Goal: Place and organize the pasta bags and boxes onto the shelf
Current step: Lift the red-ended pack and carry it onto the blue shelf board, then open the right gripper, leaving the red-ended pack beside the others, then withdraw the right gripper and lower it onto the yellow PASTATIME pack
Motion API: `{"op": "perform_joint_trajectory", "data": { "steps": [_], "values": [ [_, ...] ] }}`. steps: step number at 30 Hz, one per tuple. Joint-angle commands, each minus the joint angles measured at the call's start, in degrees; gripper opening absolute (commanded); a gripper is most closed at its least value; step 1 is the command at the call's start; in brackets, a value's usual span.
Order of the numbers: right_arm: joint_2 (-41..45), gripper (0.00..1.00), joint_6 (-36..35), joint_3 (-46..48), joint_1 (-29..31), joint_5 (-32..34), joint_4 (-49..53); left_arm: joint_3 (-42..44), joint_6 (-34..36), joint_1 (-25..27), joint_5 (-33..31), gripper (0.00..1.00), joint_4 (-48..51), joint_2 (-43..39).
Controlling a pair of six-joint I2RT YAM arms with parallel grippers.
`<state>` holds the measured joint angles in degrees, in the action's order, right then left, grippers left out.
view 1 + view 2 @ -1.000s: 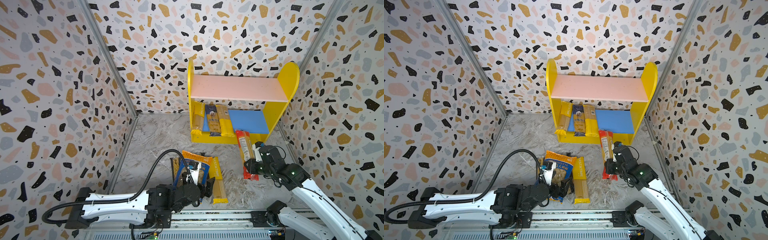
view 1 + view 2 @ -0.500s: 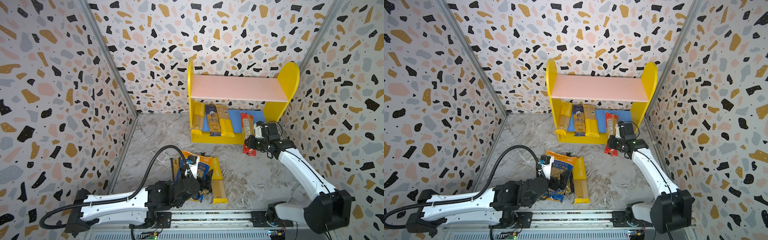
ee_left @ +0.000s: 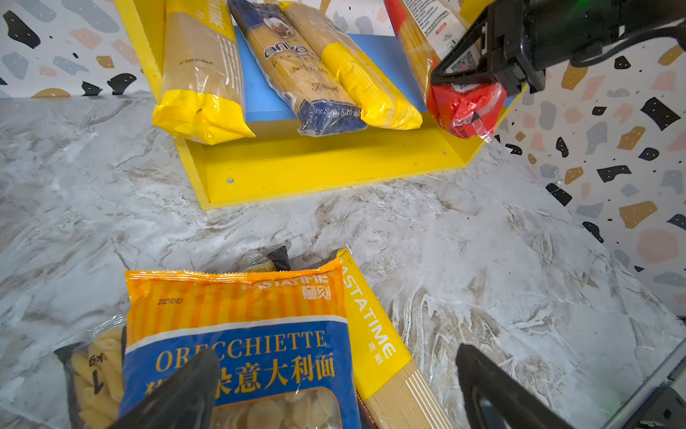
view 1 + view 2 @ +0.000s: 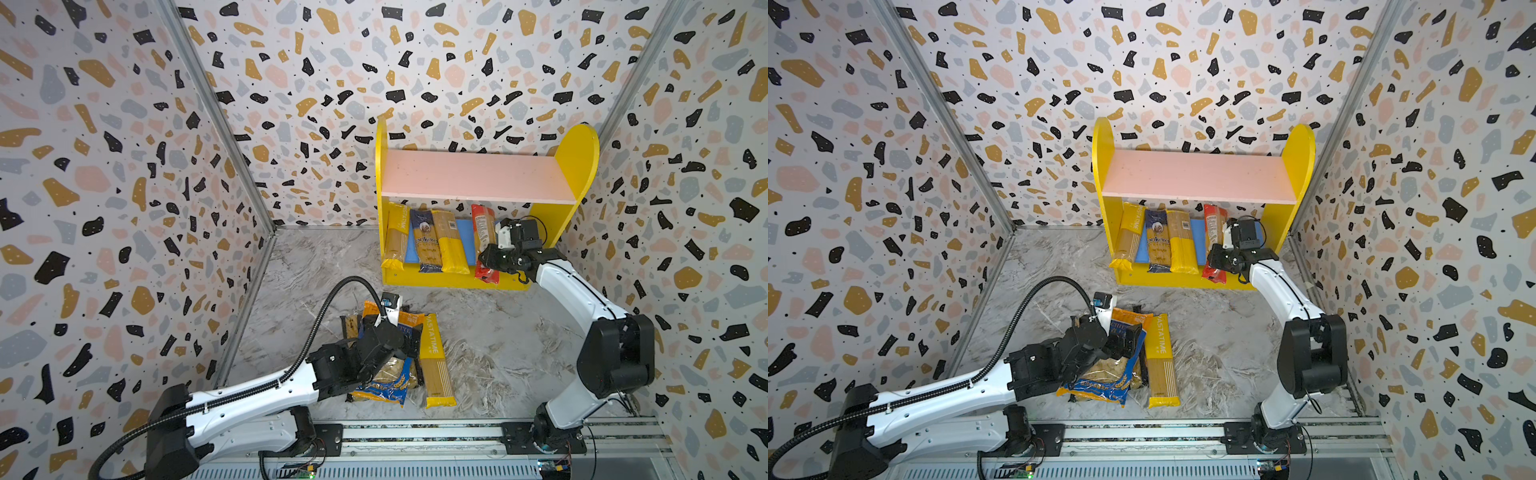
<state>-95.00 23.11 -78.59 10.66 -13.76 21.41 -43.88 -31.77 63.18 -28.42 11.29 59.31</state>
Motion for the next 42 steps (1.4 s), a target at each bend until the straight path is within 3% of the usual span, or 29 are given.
{"op": "perform_joint_trajectory", "data": {
  "steps": [1, 4, 12, 15, 19, 28, 33, 37, 42],
  "values": [
    [0.6, 0.23, -2.2, -6.7, -0.4, -1.4, -7.7, -1.4, 2.1, -1.6, 2.0, 1.00, -2.9, 0.1],
    [-1.6, 0.26, -2.2, -8.6, -0.4, -2.0, -7.4, -0.8, 2.2, -2.9, 3.0, 0.99, -3.2, 0.2],
    [-2.7, 0.47, -1.1, -8.1, -0.4, -2.9, -7.7, 0.5, 2.0, -4.3, 4.3, 0.99, -3.0, -0.6],
    [-1.8, 0.49, -0.9, -7.3, -0.4, -2.9, -7.7, 1.1, 1.5, -4.4, 4.3, 1.00, -3.0, -1.6],
    [0.3, 0.62, -0.8, -6.2, -0.4, -2.5, -7.1, 1.8, 0.8, -4.5, 4.4, 0.99, -2.5, -3.0],
    [11.6, 0.74, -1.2, 3.3, -0.4, 0.7, -4.3, 3.6, -1.8, -4.5, 4.3, 1.00, 0.2, -8.0],
    [20.1, 0.75, -1.1, 9.7, 0.9, 2.7, 0.9, 4.8, -3.6, -4.5, 4.0, 1.00, 3.4, -12.0],
    [29.4, 0.76, 1.5, 17.9, 6.2, 4.6, 3.1, 7.0, -6.4, -4.5, 3.6, 1.00, 6.9, -16.5],
    [36.8, 0.81, 8.6, 25.4, 21.5, 10.7, 6.7, 10.4, -11.3, -4.5, 2.3, 1.00, 11.3, -22.5]
  ]
}}
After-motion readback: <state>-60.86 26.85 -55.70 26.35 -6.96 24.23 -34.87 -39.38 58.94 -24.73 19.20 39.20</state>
